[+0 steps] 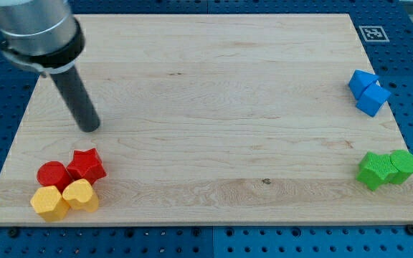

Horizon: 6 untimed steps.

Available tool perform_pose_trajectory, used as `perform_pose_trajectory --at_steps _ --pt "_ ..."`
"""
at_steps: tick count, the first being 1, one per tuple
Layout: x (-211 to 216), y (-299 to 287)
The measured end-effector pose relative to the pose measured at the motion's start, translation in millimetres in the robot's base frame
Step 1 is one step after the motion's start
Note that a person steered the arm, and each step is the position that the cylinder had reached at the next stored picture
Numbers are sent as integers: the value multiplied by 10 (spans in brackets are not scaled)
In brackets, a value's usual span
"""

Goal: Move your arm to the center

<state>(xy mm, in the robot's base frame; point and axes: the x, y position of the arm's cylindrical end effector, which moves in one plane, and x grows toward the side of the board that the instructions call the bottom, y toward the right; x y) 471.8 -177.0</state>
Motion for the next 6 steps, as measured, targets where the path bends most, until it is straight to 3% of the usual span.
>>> perform_pose_trajectory --at_steps 4,6 --pt "-484 162" --pt "-441 1291"
